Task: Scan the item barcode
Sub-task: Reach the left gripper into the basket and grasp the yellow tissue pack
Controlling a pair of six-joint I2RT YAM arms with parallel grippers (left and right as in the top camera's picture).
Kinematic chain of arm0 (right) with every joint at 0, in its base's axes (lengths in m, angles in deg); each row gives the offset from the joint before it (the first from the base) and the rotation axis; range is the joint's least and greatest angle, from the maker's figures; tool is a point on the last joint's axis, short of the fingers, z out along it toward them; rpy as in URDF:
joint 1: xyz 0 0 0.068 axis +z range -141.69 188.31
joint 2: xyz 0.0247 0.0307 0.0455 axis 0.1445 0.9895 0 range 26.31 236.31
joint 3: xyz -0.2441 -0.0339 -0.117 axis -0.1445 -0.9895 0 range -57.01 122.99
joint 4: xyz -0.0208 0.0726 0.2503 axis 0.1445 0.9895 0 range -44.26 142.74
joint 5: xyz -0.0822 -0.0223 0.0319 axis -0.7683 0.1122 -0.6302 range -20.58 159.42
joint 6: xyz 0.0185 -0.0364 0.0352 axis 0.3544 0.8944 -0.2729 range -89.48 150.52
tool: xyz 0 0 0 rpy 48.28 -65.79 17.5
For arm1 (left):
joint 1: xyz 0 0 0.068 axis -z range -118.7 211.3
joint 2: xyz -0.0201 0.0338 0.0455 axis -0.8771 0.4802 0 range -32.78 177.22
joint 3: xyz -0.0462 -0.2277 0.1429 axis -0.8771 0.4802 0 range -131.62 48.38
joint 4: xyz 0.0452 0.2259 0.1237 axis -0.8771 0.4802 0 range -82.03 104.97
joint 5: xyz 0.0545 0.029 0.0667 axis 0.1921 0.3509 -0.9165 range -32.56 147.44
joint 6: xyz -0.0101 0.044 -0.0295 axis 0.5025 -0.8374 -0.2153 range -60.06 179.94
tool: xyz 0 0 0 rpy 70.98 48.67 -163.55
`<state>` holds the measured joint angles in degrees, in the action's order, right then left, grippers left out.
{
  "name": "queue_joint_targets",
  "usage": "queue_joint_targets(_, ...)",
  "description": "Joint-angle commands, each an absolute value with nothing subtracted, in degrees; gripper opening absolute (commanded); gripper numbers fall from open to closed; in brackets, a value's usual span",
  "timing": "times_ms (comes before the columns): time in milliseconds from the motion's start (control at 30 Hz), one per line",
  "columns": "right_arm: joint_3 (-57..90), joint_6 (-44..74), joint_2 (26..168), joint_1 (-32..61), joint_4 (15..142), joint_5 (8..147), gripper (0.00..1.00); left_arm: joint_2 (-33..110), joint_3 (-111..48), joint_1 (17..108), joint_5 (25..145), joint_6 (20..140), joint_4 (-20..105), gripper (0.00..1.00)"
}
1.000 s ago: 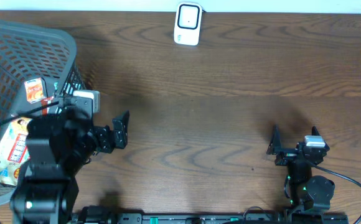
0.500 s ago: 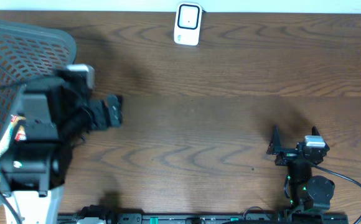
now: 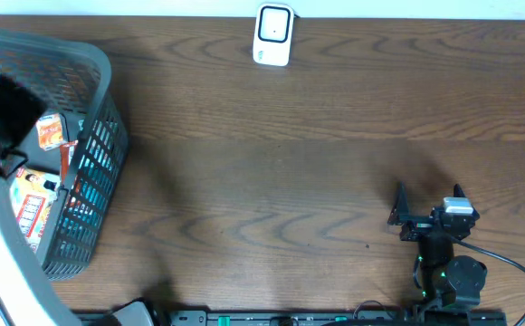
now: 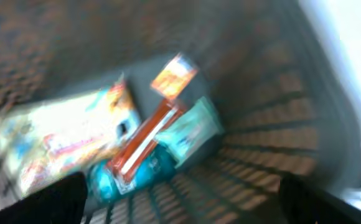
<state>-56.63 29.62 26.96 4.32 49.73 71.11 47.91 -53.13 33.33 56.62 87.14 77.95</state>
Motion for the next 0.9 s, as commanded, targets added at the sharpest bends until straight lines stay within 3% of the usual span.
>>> queue_joint_targets(0,-56.7,28.9,26.6,4.7,49.9,71.0,0.99,52.4,-53.0,28.6,55.5,95.2,82.2,0.98)
queue_joint_targets(333,-56.7,28.9,26.6,4.7,49.9,71.0,0.99,63.0,-46.9,23.0,54.9,95.8,82.9,0.98)
queue_joint_targets(867,-56.7,28.9,26.6,4.7,49.9,71.0,0.99,64.2,-24.2,17.0,49.0,97.7,65.1,0.98)
